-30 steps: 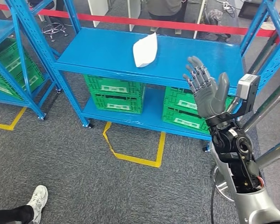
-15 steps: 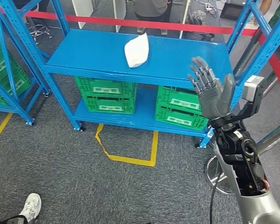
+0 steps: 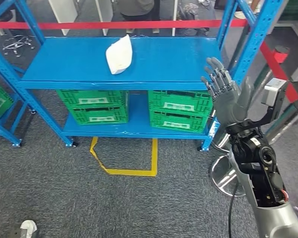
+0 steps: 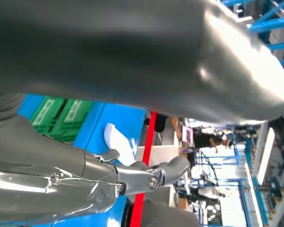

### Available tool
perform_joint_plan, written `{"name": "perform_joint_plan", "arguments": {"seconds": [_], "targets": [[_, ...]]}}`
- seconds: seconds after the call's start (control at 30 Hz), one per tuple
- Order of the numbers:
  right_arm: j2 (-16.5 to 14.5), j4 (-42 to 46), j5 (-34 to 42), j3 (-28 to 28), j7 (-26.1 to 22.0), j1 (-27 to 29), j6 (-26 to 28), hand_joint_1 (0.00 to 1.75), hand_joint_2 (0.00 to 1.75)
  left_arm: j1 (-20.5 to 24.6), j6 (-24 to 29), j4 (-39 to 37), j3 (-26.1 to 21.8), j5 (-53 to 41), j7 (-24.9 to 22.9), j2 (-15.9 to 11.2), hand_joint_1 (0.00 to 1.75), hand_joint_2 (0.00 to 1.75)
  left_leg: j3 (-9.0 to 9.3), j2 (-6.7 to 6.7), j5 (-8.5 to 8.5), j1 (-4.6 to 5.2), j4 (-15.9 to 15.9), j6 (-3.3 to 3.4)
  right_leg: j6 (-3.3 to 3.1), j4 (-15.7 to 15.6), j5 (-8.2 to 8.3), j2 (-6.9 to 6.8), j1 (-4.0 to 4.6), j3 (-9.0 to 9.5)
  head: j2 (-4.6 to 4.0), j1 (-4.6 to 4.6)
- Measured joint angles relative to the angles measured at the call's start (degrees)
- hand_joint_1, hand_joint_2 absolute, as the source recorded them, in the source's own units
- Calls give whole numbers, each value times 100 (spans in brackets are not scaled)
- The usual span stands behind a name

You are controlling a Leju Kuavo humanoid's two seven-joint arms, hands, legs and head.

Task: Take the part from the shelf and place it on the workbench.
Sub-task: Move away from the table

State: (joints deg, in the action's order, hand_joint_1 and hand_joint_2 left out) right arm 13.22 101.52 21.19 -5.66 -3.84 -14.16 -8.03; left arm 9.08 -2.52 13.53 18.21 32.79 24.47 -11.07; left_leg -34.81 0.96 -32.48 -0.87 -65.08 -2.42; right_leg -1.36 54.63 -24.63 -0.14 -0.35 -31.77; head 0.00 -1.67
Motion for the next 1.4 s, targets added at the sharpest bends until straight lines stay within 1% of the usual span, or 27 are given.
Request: {"name": "perform_joint_plan", "arguments": {"seconds": [0.03, 0.07, 0.1, 0.13, 0.17, 0.2, 0.23, 0.27, 0.3, 0.37, 0.4, 0.43, 0.47, 0.5, 0.53, 0.57, 0.6, 0.63, 0.7, 0.73, 0.77, 0.8, 0.9, 0.93, 1.07, 1.23, 1.4], "targets": [[0, -10, -3, -5, -5, -2, -10, 0, 0, -8, 3, 0, 0, 2, -3, 3, 0, 0, -222, -39, -129, 0, -403, -3, -8, 1, 0, 49, 4, -3, 0, 28], [0, -24, -12, -11, -14, -2, -25, 0, 0, -16, 7, 0, 0, 3, -7, 7, 0, 0, -377, -55, -157, 0, -646, 0, -11, 1, -1, 102, 9, -3, 0, 46], [0, -39, -28, -16, -26, -5, -43, 0, 0, -19, 8, 0, 0, 3, -10, 10, 0, 0, -425, -61, -69, 0, -656, 12, -12, 2, -1, 156, 14, 0, 0, 57], [0, -55, -48, -20, -42, -15, -60, 0, 0, -17, 9, 0, 0, 4, -12, 13, 0, 0, -354, -70, 121, 0, -423, 32, -11, 3, -2, 209, 18, 6, 0, 63], [0, -69, -66, -22, -57, -29, -76, 0, 0, -12, 10, 0, 0, 5, -14, 13, 0, 0, -189, -114, 365, 2, -10, 63, -10, 4, -2, 260, 21, 13, 0, 68], [0, -81, -78, -25, -70, -47, -87, 0, 0, -6, 10, 0, 0, 8, -14, 7, 0, 0, 1, -205, 565, 6, 434, 99, -3, 8, -5, 308, 31, 14, 0, 73], [0, -95, -84, -27, -79, -66, -96, 0, 0, -1, 11, 0, 0, 10, -14, 2, 0, 0, 155, -271, 703, 9, 787, 125, 11, 13, -7, 353, 39, 9, 0, 74], [0, -109, -85, -28, -85, -82, -108, 0, 0, 4, 11, 0, 0, 12, -14, -2, 0, 0, 250, -324, 768, 18, 1005, 145, 33, 17, -7, 395, 41, -2, 0, 73], [0, -122, -86, -29, -88, -91, -122, 0, 0, 9, 11, 0, 0, 14, -14, -4, 0, 0, 285, -335, 771, 27, 1083, 157, 62, 15, -3, 433, 39, -14, 0, 72], [0, -149, -90, -30, -95, -102, -156, 0, 0, 24, 11, 0, 0, 17, -13, 3, 0, 0, 303, -253, 790, 19, 1120, 187, 125, 16, -4, 467, 24, -31, 0, 69], [0, -162, -92, -30, -98, -116, -170, 0, 0, 31, 11, 0, 0, 19, -13, 8, 0, 0, 318, -214, 800, 6, 1144, 216, 158, 89, -60, 407, 26, -62, 0, 58], [0, -175, -93, -30, -100, -137, -182, 0, 0, 36, 11, 0, 0, 20, -13, 13, 0, 0, 333, -173, 810, -8, 1167, 242, 189, 271, -177, 319, 28, -142, 0, 32], [0, -188, -94, -30, -103, -157, -191, 0, 0, 35, 11, 0, 0, 21, -13, 17, 0, 0, 344, -129, 813, -17, 1181, 263, 218, 590, -357, 212, 23, -283, 0, 2], [0, -203, -94, -30, -104, -173, -198, 0, 0, 32, 11, 0, 0, 21, -13, 21, 0, 0, 348, -93, 808, -15, 1183, 278, 246, 1005, -565, 131, 15, -473, 0, -29], [0, -220, -94, -31, -105, -178, -204, 0, 0, 28, 11, 0, 0, 22, -14, 25, 0, 0, 350, -55, 804, -15, 1182, 282, 270, 1418, -737, 95, -3, -668, 0, -55], [0, -236, -95, -32, -105, -177, -211, 0, 0, 27, 11, 0, 0, 22, -14, 29, 0, 0, 354, -17, 797, -17, 1181, 281, 291, 1710, -822, 78, -23, -809, 0, -73], [0, -255, -95, -32, -105, -177, -216, 0, 0, 26, 11, 0, 0, 22, -15, 34, 0, 0, 362, 17, 788, -22, 1179, 274, 309, 1782, -788, 64, -44, -846, 0, -93], [0, -271, -95, -32, -106, -179, -222, 0, 0, 26, 11, 0, 0, 22, -15, 39, 0, 0, 378, 44, 776, -29, 1177, 258, 324, 1604, -642, 46, -64, -759, 0, -116], [0, -294, -99, -31, -115, -189, -233, 0, 0, 29, 13, 0, 0, 21, -15, 49, 0, 0, 424, 83, 738, -38, 1168, 203, 340, 766, -229, -23, -89, -339, 0, -163], [0, -305, -105, -32, -123, -199, -240, 0, 0, 33, 16, 0, 0, 21, -15, 52, 0, 0, 436, 97, 720, -33, 1155, 171, 332, 382, -99, -53, -83, -147, 0, -187], [0, -316, -117, -32, -136, -206, -247, 0, 0, 38, 20, 0, 0, 21, -16, 53, 0, 0, 438, 110, 703, -21, 1145, 141, 317, 134, -38, -72, -81, -28, 0, -197], [0, -328, -135, -33, -150, -213, -254, 0, 0, 40, 23, 0, 0, 22, -17, 51, 0, 0, 433, 120, 691, -3, 1134, 145, 306, 35, -42, -76, -77, 15, 0, -193], [0, -362, -183, -33, -181, -225, -270, 0, 0, 45, 27, 0, 0, 23, -20, 46, 0, 0, 436, 138, 693, 14, 1135, 254, 294, 14, -44, -46, -70, 12, 0, -102], [0, -373, -187, -33, -184, -228, -273, 0, 0, 48, 27, 0, 0, 23, -20, 46, 0, 0, 444, 142, 702, 10, 1149, 267, 282, 12, -47, -41, -64, 13, 0, -72], [0, -409, -187, -33, -190, -229, -275, 0, 0, 52, 27, 0, 0, 23, -20, 49, 0, 0, 471, 141, 733, -2, 1211, 207, 230, 15, -60, -43, -45, 13, 0, 9], [0, -432, -194, -31, -198, -228, -281, 0, 0, 51, 27, 0, 0, 36, -19, 54, 0, 0, 481, 141, 739, -22, 1238, 71, 192, 19, -65, -45, -25, 11, 0, 25], [0, -463, -196, -31, -198, -228, -281, 0, 0, 51, 27, 0, 0, 50, -20, 60, 0, 0, 480, 141, 734, -17, 1234, 48, 191, 18, -63, -44, -24, 15, 0, 25]]}}
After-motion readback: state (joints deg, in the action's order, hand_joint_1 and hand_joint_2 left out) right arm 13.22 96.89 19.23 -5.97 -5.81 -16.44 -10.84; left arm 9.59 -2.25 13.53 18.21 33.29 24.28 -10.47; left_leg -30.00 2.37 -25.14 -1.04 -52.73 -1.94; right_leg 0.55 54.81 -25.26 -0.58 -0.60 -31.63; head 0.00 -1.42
